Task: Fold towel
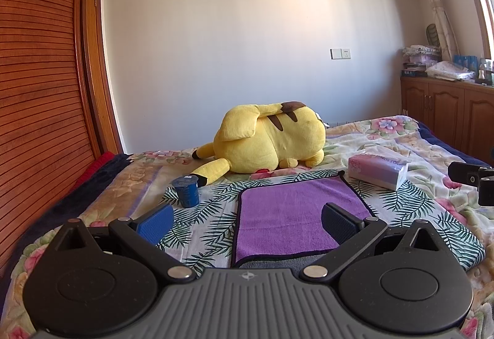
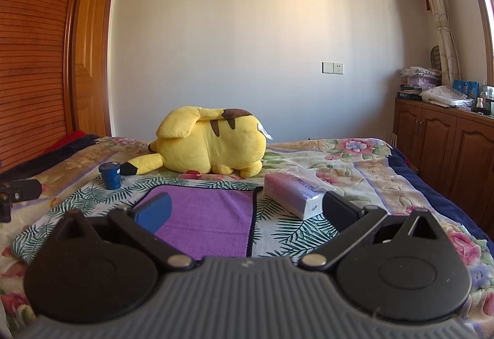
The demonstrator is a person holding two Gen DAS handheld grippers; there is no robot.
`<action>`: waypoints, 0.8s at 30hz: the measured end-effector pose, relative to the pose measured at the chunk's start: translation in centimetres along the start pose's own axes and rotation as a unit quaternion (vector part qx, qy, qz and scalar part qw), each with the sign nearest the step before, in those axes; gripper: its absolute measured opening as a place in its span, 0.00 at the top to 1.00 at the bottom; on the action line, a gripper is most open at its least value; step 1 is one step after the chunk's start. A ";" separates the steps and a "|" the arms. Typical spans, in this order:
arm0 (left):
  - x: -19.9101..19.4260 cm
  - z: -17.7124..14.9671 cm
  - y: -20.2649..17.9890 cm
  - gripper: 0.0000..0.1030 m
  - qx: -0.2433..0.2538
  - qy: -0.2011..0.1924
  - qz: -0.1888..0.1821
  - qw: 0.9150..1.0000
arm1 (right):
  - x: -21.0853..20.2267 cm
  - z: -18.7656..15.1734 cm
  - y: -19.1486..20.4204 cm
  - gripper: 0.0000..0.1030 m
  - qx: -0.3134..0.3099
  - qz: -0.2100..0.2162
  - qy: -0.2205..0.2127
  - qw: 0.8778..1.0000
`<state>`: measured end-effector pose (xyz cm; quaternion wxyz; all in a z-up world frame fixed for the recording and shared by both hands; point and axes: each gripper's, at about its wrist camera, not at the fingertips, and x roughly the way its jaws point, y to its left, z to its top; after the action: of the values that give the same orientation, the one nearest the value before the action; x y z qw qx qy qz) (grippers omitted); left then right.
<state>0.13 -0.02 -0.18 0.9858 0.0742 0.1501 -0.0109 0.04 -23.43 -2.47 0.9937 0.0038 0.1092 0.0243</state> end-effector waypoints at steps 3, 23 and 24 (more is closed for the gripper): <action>0.0 0.0 0.0 0.16 0.000 0.000 0.000 1.000 | 0.0 0.0 0.0 0.00 -0.001 0.000 0.000 1.000; -0.1 0.0 0.0 0.16 0.002 0.001 0.000 1.000 | 0.0 0.1 0.0 0.00 -0.001 0.000 0.000 1.000; -0.1 0.0 0.1 0.16 0.002 0.001 0.000 1.000 | 0.0 0.1 0.0 0.00 -0.001 0.000 0.000 1.000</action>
<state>0.05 0.10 -0.11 0.9855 0.0760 0.1515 -0.0108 0.07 -23.47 -2.40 0.9937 0.0029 0.1094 0.0240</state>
